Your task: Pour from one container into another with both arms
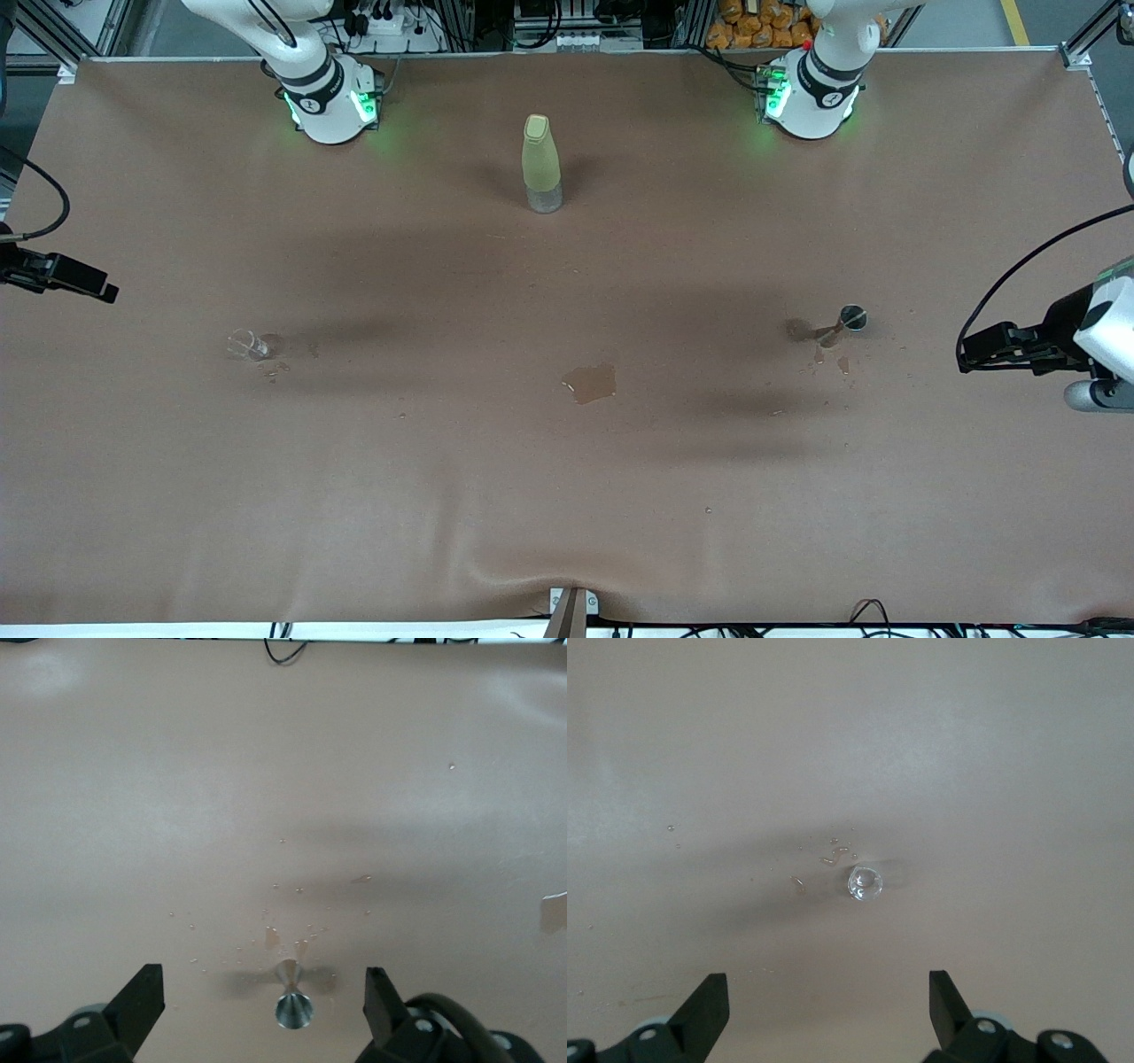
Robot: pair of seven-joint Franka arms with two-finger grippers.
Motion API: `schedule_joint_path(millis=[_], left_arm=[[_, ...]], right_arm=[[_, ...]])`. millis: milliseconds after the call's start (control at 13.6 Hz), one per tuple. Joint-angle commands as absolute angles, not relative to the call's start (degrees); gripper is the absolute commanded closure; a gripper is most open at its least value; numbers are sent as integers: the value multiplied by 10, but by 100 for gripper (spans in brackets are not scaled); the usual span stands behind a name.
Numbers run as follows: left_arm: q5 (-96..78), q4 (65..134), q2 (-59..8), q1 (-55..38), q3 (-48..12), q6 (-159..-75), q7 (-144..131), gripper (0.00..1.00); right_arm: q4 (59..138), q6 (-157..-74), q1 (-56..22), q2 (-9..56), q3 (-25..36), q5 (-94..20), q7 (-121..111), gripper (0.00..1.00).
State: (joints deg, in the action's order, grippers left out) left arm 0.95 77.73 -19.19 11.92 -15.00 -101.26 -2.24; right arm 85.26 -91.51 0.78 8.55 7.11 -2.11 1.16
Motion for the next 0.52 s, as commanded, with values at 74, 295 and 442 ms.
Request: schedule_joint_path(millis=[74, 295, 442], left_arm=[[-11, 795, -158, 136, -151, -1005, -43, 0], [-5, 796, -151, 143, -155, -1001, -35, 0], [-10, 797, -145, 124, -148, -1000, -52, 0]], right_arm=[[866, -916, 3, 57, 74, -23, 0, 0], [920, -965, 1, 10, 72, -23, -7, 0], [909, -962, -9, 7, 71, -23, -16, 0]])
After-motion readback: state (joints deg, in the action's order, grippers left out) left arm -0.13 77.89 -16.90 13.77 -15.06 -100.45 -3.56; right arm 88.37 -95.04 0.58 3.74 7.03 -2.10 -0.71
